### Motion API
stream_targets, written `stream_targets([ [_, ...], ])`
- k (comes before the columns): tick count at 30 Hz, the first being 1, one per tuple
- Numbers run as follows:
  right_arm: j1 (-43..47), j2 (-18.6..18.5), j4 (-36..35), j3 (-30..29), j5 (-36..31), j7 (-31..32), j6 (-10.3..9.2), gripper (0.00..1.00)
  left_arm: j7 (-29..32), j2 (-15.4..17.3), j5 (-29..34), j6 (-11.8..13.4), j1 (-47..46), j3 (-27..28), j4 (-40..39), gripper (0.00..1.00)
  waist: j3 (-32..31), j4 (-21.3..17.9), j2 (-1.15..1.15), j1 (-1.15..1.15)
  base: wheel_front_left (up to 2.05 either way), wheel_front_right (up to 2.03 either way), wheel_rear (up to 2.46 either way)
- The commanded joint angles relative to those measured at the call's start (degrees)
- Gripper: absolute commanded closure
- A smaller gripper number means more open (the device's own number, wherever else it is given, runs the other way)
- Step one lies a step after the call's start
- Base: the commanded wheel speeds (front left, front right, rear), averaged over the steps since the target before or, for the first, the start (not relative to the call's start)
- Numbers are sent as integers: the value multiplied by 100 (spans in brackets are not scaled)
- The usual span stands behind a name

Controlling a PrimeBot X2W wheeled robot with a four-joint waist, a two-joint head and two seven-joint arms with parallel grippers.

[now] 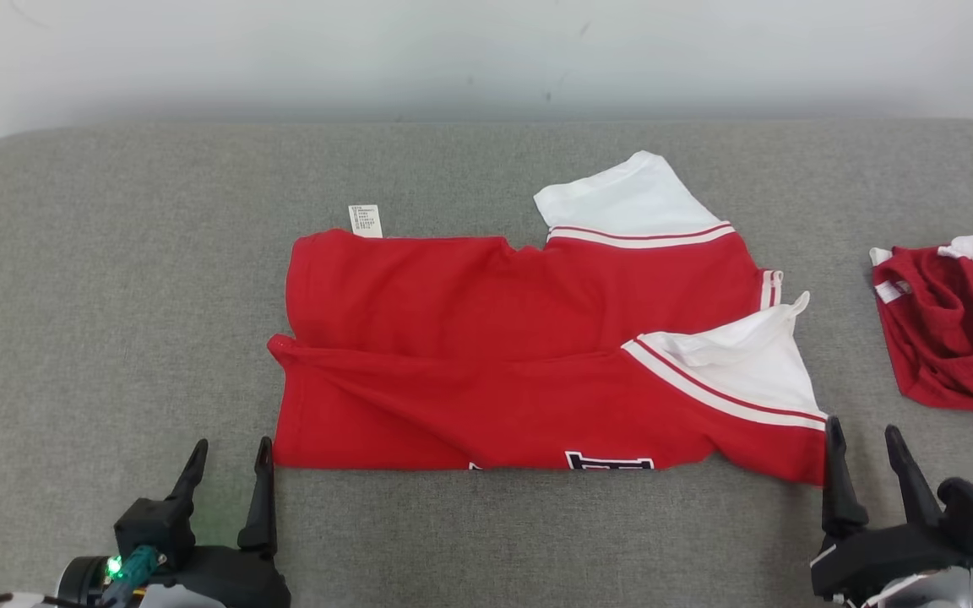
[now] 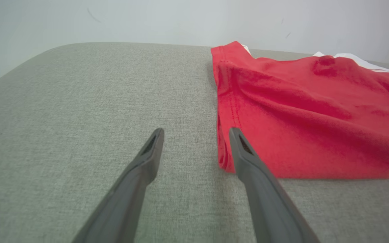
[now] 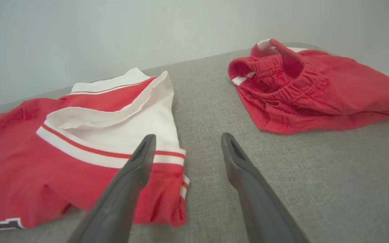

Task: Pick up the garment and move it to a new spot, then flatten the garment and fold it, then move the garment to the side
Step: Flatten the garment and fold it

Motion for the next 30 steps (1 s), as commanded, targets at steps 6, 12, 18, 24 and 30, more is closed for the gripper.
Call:
stream_targets([
  [6, 106, 52, 230, 54, 124, -2, -5, 0, -6, -19, -19, -21, 169, -72, -23, 0, 2, -17, 0, 1, 0, 0, 0],
  [12, -94, 170, 531, 1, 169, -2, -5, 0, -6, -29, -20, -43, 45, -212, -28, 0, 96, 86, 0, 1, 0, 0, 0],
  [18, -294, 220, 1140, 9, 255, 1, -5, 13, -6, -30, -87, -45, -34, -389, -22, 0, 122, 198, 0, 1, 0, 0, 0],
  [24, -303, 198, 1297, 21, 335, 5, -5, 100, -6, -32, -136, -26, -58, -446, -55, 0, 142, 192, 0, 1, 0, 0, 0],
  [30, -272, 21, 1210, 80, 397, 0, -5, 100, -5, -32, -273, -61, -143, -481, 28, 0, 154, 102, 0, 1, 0, 0, 0],
])
